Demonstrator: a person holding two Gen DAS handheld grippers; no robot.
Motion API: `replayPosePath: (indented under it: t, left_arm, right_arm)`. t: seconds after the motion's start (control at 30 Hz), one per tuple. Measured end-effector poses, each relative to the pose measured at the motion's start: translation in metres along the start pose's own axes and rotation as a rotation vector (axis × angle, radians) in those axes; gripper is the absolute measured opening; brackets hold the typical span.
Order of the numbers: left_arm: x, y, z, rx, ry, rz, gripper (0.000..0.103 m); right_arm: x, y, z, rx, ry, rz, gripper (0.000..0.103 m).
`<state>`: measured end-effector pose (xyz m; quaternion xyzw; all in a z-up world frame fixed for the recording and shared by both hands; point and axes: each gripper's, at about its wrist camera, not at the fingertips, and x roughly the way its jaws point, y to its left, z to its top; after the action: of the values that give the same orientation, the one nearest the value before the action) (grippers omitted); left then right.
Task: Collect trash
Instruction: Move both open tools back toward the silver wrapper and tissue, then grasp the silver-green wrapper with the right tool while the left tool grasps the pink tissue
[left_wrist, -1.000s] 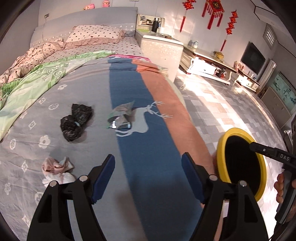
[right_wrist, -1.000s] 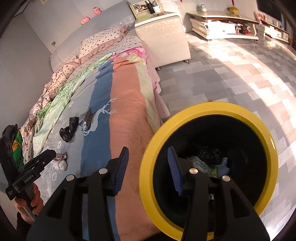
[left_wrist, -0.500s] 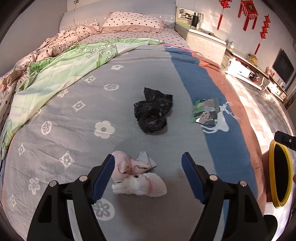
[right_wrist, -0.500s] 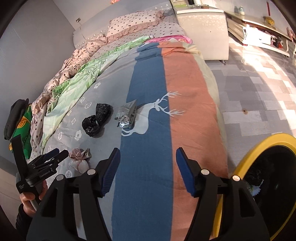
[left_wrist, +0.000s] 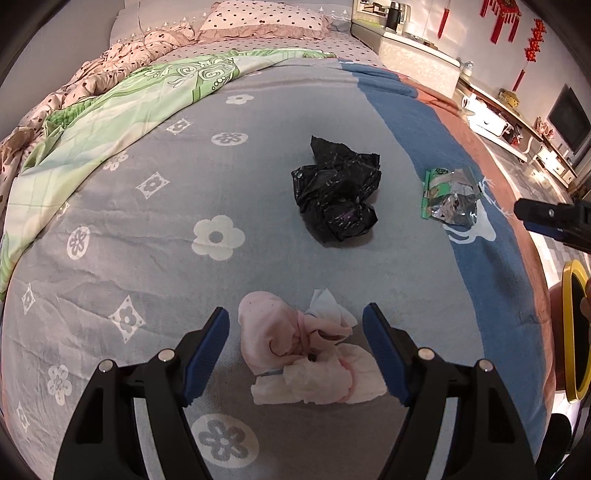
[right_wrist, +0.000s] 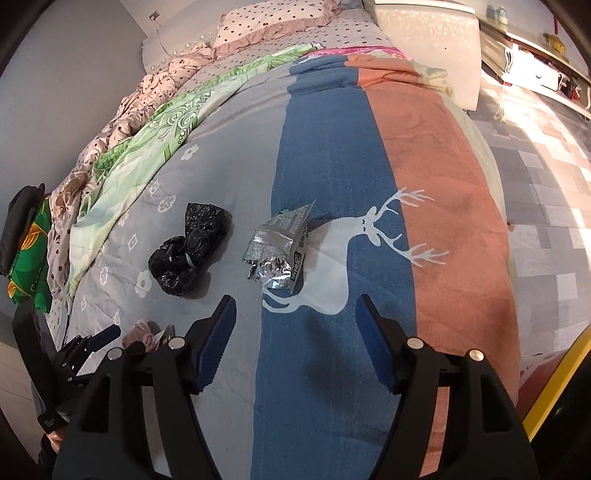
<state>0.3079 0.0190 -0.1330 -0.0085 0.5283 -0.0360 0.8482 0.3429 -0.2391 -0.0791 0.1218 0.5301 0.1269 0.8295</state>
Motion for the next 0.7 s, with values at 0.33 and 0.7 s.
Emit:
replayPosePath:
  t: [0.33,0.7]
  left_arm:
    - [0.019,-0.008,-0.004,0.057,0.026,0.032,0.058]
    - [0.009,-0.012,-0.009,0.109,-0.022,0.075,0.028]
  right_arm:
    - [0.050,0.013,0.013,-0.006,0.060,-0.028,0.064]
    - [0.081,0.036,0.020,-0.050,0.055,-0.079,0.049]
